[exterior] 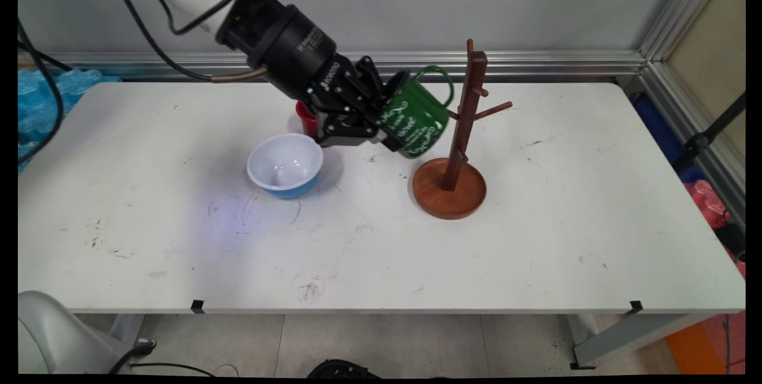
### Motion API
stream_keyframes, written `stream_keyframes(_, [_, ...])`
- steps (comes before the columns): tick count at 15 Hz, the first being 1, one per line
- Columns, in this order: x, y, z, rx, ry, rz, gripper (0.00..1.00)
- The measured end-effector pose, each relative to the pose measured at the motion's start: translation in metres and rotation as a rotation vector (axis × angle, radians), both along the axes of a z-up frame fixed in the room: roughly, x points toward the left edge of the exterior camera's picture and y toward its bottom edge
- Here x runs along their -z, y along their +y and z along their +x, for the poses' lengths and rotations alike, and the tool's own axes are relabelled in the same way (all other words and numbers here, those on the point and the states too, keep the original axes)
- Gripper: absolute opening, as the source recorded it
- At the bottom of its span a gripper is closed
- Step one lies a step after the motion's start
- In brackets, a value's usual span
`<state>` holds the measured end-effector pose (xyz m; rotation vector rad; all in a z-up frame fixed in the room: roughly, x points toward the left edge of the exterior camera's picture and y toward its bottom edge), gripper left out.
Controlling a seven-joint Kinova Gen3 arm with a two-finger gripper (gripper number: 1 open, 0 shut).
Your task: Place the picked object on the table
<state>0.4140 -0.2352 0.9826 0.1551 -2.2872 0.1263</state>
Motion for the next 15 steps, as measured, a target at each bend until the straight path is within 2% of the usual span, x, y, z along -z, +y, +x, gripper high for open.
stream_keyframes(4, [-0.012, 0.010, 0.010, 0.010, -0.077, -0.006, 0.00])
stream_keyframes(7, [-0.022, 0.020, 0.018, 0.016, -0.159, -0.004, 0.00])
stream_keyframes(15, [-0.033, 0.042, 0.036, -0.037, -0.386, 0.037, 0.00])
